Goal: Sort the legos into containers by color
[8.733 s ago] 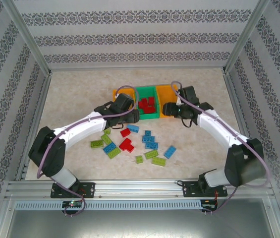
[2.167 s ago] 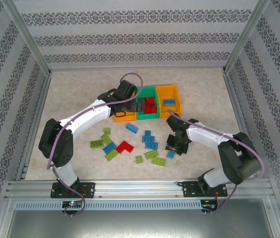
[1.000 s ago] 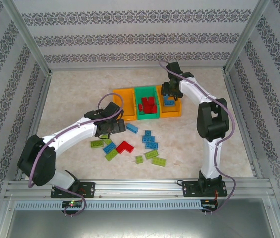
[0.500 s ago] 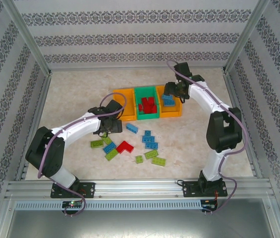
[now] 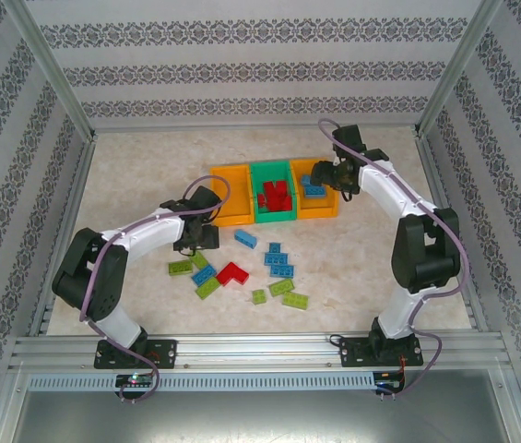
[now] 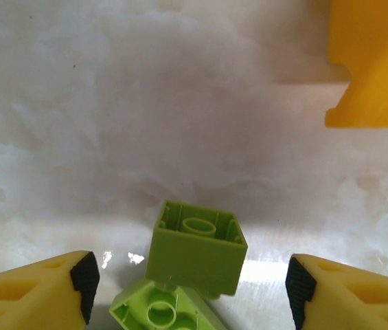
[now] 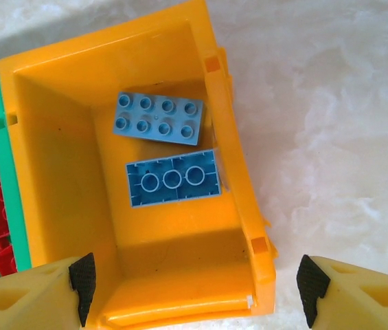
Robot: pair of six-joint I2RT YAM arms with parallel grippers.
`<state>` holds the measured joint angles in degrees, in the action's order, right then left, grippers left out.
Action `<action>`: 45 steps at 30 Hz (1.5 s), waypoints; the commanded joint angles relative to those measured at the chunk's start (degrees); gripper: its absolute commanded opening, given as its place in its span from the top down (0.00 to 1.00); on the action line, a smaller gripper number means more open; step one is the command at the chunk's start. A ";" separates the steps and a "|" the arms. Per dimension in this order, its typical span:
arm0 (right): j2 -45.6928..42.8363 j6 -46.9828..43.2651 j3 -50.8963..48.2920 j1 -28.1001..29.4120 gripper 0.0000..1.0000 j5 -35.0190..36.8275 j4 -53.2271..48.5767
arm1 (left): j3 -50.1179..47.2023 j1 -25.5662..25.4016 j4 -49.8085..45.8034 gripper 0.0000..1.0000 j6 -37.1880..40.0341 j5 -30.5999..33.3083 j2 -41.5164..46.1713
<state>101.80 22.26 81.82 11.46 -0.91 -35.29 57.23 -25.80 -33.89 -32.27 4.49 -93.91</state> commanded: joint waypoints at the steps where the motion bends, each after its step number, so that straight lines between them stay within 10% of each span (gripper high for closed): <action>1: -2.98 -0.66 -1.66 -0.31 0.20 -0.01 0.26 | -1.08 1.45 2.32 0.31 2.34 -2.01 -1.44; 18: -7.13 -0.24 -5.64 -1.30 0.18 1.55 -0.57 | 1.10 2.02 0.40 0.70 2.01 -1.90 -2.75; 30: -16.58 0.55 -17.88 1.16 0.18 0.73 -1.12 | 13.47 1.87 -4.47 0.69 0.99 -1.38 2.89; 45: -33.17 0.09 -38.02 16.74 0.13 -10.89 -1.55 | 37.08 2.06 -5.48 0.63 2.37 -6.41 -18.06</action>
<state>71.79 23.73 46.19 25.58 -5.17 -36.45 90.91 -24.58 -37.08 -30.35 -0.86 -110.02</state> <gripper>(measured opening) 0.857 0.362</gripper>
